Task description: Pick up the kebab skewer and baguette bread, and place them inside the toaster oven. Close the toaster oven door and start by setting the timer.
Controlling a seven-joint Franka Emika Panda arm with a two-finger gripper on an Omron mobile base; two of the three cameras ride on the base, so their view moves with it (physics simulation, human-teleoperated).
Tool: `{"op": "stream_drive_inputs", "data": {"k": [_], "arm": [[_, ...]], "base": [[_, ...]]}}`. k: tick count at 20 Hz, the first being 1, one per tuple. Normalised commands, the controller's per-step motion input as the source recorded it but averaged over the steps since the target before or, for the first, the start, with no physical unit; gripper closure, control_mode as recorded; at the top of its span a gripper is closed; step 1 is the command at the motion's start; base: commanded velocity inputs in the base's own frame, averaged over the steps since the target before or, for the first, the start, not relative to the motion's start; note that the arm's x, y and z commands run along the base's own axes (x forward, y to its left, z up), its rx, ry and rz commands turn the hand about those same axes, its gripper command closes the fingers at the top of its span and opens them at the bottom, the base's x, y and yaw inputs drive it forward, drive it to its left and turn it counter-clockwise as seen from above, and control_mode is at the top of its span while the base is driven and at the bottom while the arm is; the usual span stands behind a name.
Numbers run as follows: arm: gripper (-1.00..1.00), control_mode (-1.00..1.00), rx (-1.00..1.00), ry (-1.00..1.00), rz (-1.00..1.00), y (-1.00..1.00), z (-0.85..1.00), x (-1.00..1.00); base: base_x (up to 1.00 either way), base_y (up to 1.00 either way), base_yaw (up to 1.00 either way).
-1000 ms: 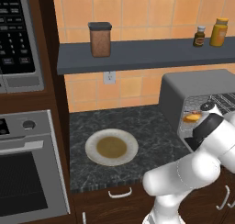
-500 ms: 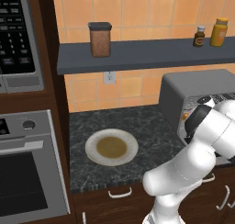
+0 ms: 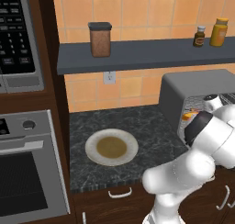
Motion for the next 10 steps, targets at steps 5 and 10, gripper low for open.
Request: {"op": "stream_drive_inputs", "data": {"k": [5, 10], "arm": [[-1.00, -1.00, 0.01, 0.00, 0.19, 0.00, 0.25, -1.00], [-1.00, -1.00, 0.03, 0.14, 0.60, 0.01, 0.12, -0.94]], "base": [[0.00, 0.00, 0.00], [0.00, 0.00, 0.00]]}}
